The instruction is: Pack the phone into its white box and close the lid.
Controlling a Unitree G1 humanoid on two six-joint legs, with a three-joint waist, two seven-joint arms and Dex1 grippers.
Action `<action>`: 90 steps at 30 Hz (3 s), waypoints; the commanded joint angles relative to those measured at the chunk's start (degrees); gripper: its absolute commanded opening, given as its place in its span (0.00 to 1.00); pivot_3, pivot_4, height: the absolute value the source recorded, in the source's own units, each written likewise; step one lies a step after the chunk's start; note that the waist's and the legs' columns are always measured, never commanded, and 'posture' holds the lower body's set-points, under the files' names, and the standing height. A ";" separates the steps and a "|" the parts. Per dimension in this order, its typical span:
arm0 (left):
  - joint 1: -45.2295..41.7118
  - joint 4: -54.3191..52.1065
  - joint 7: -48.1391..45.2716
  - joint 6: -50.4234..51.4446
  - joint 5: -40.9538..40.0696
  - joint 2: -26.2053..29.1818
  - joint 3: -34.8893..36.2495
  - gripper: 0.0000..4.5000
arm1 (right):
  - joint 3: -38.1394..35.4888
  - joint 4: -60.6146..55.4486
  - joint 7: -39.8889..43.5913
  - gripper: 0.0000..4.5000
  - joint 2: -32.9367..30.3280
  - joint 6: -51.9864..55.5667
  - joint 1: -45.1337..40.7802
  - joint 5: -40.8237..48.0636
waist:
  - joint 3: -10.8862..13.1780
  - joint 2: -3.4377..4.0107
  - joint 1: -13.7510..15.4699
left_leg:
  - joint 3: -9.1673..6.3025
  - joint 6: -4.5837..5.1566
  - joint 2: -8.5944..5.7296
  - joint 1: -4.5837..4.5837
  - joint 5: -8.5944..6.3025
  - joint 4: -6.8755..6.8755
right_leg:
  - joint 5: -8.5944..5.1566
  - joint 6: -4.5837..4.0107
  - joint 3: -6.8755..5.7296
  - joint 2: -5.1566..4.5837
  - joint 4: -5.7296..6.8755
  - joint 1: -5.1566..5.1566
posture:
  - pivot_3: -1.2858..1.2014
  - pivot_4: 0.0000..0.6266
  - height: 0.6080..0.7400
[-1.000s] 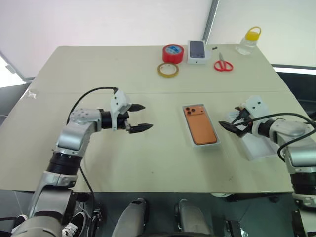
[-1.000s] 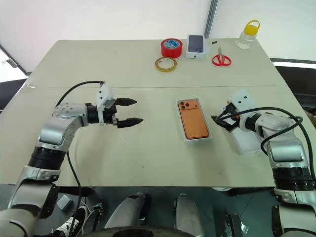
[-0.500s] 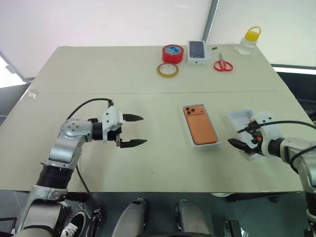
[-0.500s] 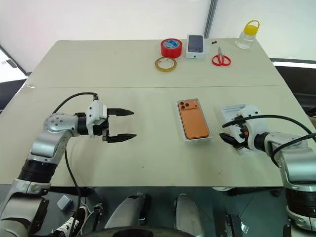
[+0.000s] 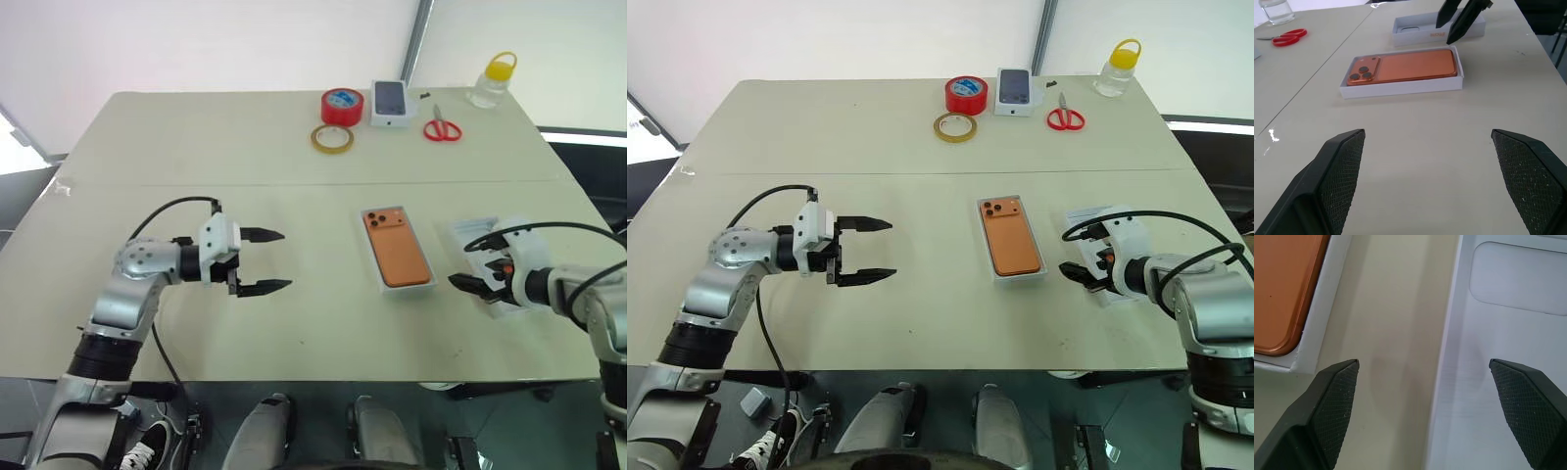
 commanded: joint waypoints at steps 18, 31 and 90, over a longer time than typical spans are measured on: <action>1.81 -5.97 5.42 2.29 -0.77 -1.50 0.06 0.97 | 12.83 11.49 -1.02 0.22 -5.63 1.05 -12.44 -1.62 | 0.01 0.01 -0.08 | 0.02 0.01 0.01 -0.02 -0.01 -0.02 | 0.00 0.00 -0.01 0.00 -0.01 -0.02 | 0.52 0.24 1.00; 0.29 -4.64 6.83 3.91 -1.27 -2.20 0.46 0.97 | 7.42 11.27 -4.89 0.01 -0.83 0.01 -17.90 -0.60 | 0.05 0.07 -0.24 | 0.02 0.01 0.00 -0.02 -0.01 -0.02 | 0.00 0.00 0.00 0.00 -0.01 -0.03 | 0.52 0.24 1.00; -7.06 11.55 28.48 7.77 3.17 -27.22 -5.11 0.00 | -4.06 32.18 -25.15 1.00 24.78 -4.16 -23.97 53.17 | 0.18 0.29 -1.46 | 0.09 -0.02 0.02 -0.11 0.05 0.03 | 0.03 -0.02 0.06 0.09 0.17 -0.18 | 0.52 0.24 1.00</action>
